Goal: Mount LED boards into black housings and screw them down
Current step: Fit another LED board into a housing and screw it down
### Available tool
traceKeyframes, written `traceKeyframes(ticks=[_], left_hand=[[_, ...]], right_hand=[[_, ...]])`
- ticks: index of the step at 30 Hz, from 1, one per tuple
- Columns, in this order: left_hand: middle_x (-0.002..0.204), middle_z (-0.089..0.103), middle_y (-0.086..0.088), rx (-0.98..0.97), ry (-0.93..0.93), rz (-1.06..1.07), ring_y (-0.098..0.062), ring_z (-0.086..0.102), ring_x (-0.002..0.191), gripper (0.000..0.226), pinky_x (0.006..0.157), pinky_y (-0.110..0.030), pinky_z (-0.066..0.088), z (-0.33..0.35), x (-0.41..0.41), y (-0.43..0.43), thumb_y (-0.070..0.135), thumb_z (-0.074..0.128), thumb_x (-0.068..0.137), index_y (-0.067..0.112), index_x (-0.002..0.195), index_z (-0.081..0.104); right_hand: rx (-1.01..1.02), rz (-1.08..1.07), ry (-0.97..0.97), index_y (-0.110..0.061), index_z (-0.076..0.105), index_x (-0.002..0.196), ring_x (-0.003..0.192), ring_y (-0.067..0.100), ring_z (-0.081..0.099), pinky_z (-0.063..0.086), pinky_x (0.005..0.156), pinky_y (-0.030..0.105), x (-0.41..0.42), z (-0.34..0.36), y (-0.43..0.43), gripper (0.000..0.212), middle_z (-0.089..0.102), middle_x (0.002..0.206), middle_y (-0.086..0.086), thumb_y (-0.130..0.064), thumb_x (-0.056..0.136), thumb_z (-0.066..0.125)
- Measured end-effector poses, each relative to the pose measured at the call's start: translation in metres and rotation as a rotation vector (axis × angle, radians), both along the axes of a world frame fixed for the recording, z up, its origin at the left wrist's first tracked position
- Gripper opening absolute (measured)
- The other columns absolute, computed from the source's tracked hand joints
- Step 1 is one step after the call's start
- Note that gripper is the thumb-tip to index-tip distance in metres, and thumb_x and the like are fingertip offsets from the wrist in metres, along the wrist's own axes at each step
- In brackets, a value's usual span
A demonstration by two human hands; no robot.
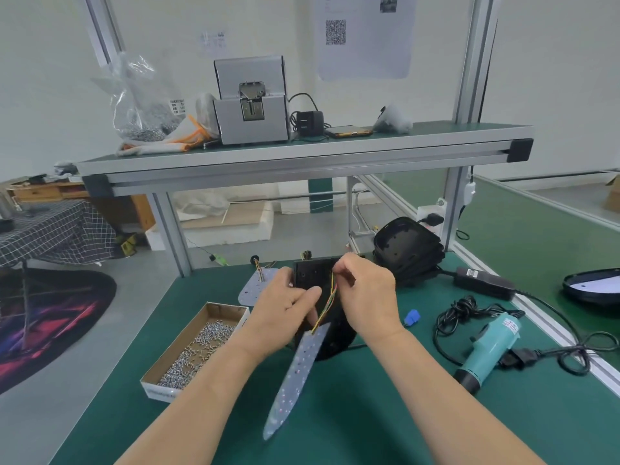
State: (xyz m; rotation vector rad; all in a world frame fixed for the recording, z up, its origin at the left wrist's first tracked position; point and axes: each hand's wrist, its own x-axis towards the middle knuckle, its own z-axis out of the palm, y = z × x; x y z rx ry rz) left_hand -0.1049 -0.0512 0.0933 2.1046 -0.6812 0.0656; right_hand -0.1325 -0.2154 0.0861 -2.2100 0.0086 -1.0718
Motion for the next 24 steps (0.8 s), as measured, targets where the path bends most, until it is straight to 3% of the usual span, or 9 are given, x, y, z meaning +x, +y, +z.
traceKeyframes(ticks=[3,6,8,10,12,15,18,21,24], left_hand=[[0.11,0.049,0.005,0.072,-0.013,-0.017,0.0,0.056,0.097,0.052,0.086,-0.019,0.038,0.005,-0.001,0.003,0.033,0.054,0.102,0.013,0.056,0.07],[0.109,0.05,0.007,0.11,-0.065,-0.025,0.003,0.054,0.102,0.052,0.089,-0.011,0.036,0.011,-0.002,0.008,0.032,0.054,0.102,0.013,0.055,0.067],[0.108,0.049,0.007,0.145,-0.1,-0.026,0.001,0.055,0.1,0.052,0.085,-0.008,0.036,0.011,-0.004,0.009,0.033,0.053,0.102,0.013,0.056,0.066],[0.108,0.048,0.005,0.17,-0.126,-0.027,-0.003,0.056,0.097,0.052,0.086,-0.015,0.039,0.008,-0.005,0.008,0.032,0.053,0.102,0.012,0.056,0.065],[0.11,0.048,0.003,0.182,-0.142,-0.039,-0.006,0.056,0.098,0.051,0.092,-0.025,0.04,0.003,-0.008,0.006,0.032,0.053,0.102,0.014,0.056,0.064],[0.112,0.049,-0.001,0.18,-0.16,-0.052,-0.012,0.058,0.095,0.051,0.09,-0.031,0.041,-0.002,-0.01,0.001,0.032,0.053,0.102,0.022,0.052,0.058],[0.11,0.048,0.0,0.175,-0.17,-0.067,-0.013,0.057,0.094,0.045,0.088,-0.031,0.042,-0.003,-0.012,0.0,0.031,0.054,0.102,0.022,0.058,0.059],[0.106,0.043,0.002,0.209,-0.243,-0.134,-0.012,0.05,0.094,0.016,0.087,-0.018,0.039,-0.005,-0.014,0.001,0.016,0.055,0.1,0.014,0.089,0.066],[0.115,0.041,0.0,0.242,-0.261,-0.096,-0.014,0.046,0.096,0.028,0.088,-0.009,0.036,-0.009,-0.014,0.003,-0.004,0.046,0.096,0.015,0.114,0.057]], right_hand=[[-0.231,-0.176,-0.1,-0.016,0.064,0.087,0.088,0.028,0.049,0.041,0.076,0.041,0.0,0.002,-0.009,0.019,0.06,0.09,0.002,-0.013,0.075,0.079],[-0.084,0.018,0.077,-0.026,0.059,0.132,0.125,0.023,0.045,0.038,0.106,0.037,0.004,0.007,-0.021,0.057,0.055,0.133,0.002,-0.014,0.08,0.08],[-0.003,0.161,0.173,-0.024,0.067,0.127,0.115,0.019,0.059,0.045,0.106,0.039,0.006,0.009,-0.024,0.044,0.068,0.122,0.0,-0.01,0.085,0.074],[0.004,0.139,0.169,-0.018,0.076,0.1,0.096,0.02,0.065,0.051,0.092,0.042,0.007,0.008,-0.023,0.021,0.072,0.099,-0.001,-0.006,0.084,0.072],[0.017,0.092,0.169,-0.021,0.068,0.084,0.085,0.019,0.061,0.051,0.081,0.042,0.007,0.005,-0.019,0.014,0.066,0.089,-0.005,-0.007,0.082,0.069],[0.058,-0.011,0.225,-0.024,0.054,0.075,0.076,0.018,0.054,0.045,0.068,0.037,0.01,-0.002,-0.015,0.015,0.058,0.084,-0.009,-0.015,0.081,0.065],[0.085,-0.043,0.253,-0.021,0.052,0.074,0.076,0.02,0.053,0.044,0.066,0.036,0.013,-0.001,-0.013,0.015,0.057,0.082,-0.008,-0.013,0.08,0.063],[0.083,0.116,0.359,-0.023,0.059,0.09,0.082,0.019,0.056,0.046,0.075,0.036,0.015,0.005,-0.019,0.021,0.058,0.084,-0.01,-0.004,0.082,0.061],[0.094,0.363,0.483,-0.025,0.063,0.114,0.089,0.012,0.059,0.046,0.081,0.028,0.01,0.013,-0.031,0.03,0.061,0.096,-0.007,-0.004,0.092,0.06]])
